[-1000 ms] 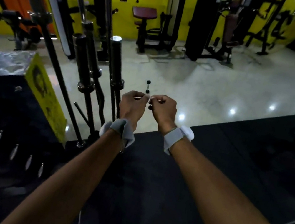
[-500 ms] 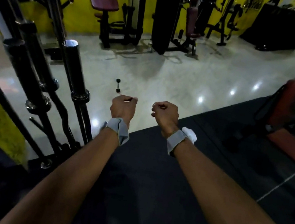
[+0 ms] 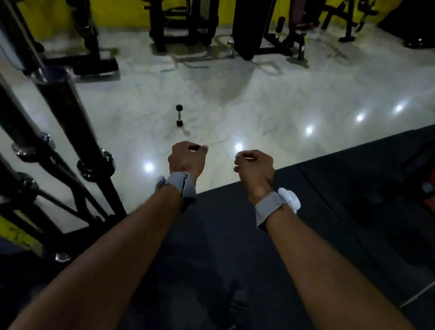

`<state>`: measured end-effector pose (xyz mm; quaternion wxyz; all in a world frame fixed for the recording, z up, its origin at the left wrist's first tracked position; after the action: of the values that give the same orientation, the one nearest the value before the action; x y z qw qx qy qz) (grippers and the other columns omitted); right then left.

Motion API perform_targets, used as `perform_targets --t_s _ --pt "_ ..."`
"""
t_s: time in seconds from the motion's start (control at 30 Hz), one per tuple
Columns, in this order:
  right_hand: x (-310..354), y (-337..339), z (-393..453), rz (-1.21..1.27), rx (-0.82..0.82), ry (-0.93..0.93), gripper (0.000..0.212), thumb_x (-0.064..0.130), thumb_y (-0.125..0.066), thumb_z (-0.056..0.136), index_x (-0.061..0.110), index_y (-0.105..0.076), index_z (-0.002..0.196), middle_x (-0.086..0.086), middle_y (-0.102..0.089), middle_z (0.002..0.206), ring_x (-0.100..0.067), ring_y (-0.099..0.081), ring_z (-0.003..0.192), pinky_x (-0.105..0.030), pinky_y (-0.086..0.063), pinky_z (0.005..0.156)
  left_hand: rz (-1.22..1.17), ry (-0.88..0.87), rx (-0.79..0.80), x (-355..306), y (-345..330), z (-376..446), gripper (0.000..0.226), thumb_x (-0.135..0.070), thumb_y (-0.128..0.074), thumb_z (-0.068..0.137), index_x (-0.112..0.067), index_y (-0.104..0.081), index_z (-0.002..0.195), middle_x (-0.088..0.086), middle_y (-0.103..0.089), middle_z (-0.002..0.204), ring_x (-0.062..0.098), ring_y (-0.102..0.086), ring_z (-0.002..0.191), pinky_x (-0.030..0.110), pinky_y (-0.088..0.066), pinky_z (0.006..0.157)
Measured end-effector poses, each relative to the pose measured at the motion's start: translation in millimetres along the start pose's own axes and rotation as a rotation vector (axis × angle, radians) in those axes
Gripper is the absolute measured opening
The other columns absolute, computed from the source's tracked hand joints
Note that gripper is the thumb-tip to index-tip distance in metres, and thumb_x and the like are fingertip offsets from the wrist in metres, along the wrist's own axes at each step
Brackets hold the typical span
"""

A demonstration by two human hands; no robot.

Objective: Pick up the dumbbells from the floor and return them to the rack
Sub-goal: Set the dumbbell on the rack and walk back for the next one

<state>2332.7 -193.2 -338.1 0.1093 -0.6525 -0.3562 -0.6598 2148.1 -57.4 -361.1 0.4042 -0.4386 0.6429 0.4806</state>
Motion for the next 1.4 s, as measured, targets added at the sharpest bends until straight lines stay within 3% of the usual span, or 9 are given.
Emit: perform_targets --t_s 0.27,0.4,0.57,0.73,1.03,1.23,1.4 --pt "8 -52 179 -0.016 0.099 0.014 0.02 0.039 -0.062 0.075 0.026 -0.074 0.082 0.006 -0.076 0.086 -0.022 -0.074 0.083 -0.043 -0.061 0.082 0.011 0.075 -0.117 -31 -74 115 0.034 -0.05 -0.071 0.079 -0.021 -0.076 0.095 0.001 -0.074 0.092 0.022 -0.069 0.087 0.033 -0.058 0.086" --pt "19 -72 250 -0.054 0.181 0.032 0.016 0.039 -0.064 0.076 0.027 -0.073 0.08 0.005 -0.076 0.085 -0.023 -0.074 0.083 -0.043 -0.061 0.082 -0.028 0.11 -0.164 -37 -105 172 0.037 -0.059 -0.069 0.065 -0.026 -0.072 0.08 0.002 -0.075 0.085 0.024 -0.073 0.083 0.043 -0.061 0.081" --pt "33 -112 310 -0.08 0.266 0.05 0.013 0.033 -0.066 0.081 0.026 -0.074 0.087 0.003 -0.076 0.09 -0.023 -0.074 0.084 -0.043 -0.061 0.081 -0.049 0.149 -0.257 -47 -110 228 0.029 -0.057 -0.068 0.064 -0.029 -0.065 0.069 0.006 -0.075 0.086 0.027 -0.072 0.086 0.042 -0.061 0.081" --pt "47 -176 382 -0.163 0.315 0.074 0.021 0.036 -0.065 0.08 0.021 -0.075 0.091 0.001 -0.077 0.089 -0.025 -0.074 0.085 -0.041 -0.06 0.082 -0.074 0.187 -0.311 -53 -125 308 0.027 -0.054 -0.066 0.064 -0.028 -0.063 0.069 0.006 -0.076 0.087 0.027 -0.072 0.086 0.042 -0.061 0.081" --pt "85 -332 531 -0.245 0.372 0.066 0.014 0.025 -0.065 0.086 0.021 -0.075 0.094 -0.002 -0.078 0.094 -0.024 -0.073 0.09 -0.035 -0.059 0.084 -0.105 0.275 -0.324 -43 -132 525 0.034 -0.058 -0.068 0.06 -0.026 -0.068 0.07 0.004 -0.075 0.081 0.028 -0.073 0.085 0.044 -0.062 0.08" --pt "91 -415 613 -0.285 0.381 -0.006 0.003 0.028 -0.069 0.083 0.028 -0.069 0.08 -0.002 -0.077 0.093 -0.027 -0.074 0.086 -0.041 -0.061 0.082 -0.057 0.292 -0.298 -61 -106 645 0.03 -0.056 -0.067 0.065 -0.026 -0.067 0.07 0.005 -0.076 0.084 0.028 -0.072 0.087 0.044 -0.061 0.083" --pt "124 -474 681 -0.318 0.355 -0.026 0.014 0.026 -0.068 0.086 0.019 -0.076 0.095 -0.005 -0.077 0.095 -0.028 -0.072 0.091 -0.036 -0.059 0.082 -0.045 0.31 -0.259 -79 -110 740 0.029 -0.052 -0.068 0.065 -0.023 -0.068 0.067 0.003 -0.075 0.078 0.028 -0.073 0.084 0.045 -0.061 0.082"
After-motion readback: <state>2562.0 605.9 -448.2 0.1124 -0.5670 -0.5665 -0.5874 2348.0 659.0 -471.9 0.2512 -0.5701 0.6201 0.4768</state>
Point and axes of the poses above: each hand's wrist, its own z-axis towards the middle knuckle, its own y-axis out of the back of the hand, x = y × z, the point moved 9 cm from there along z, towards the middle knuckle
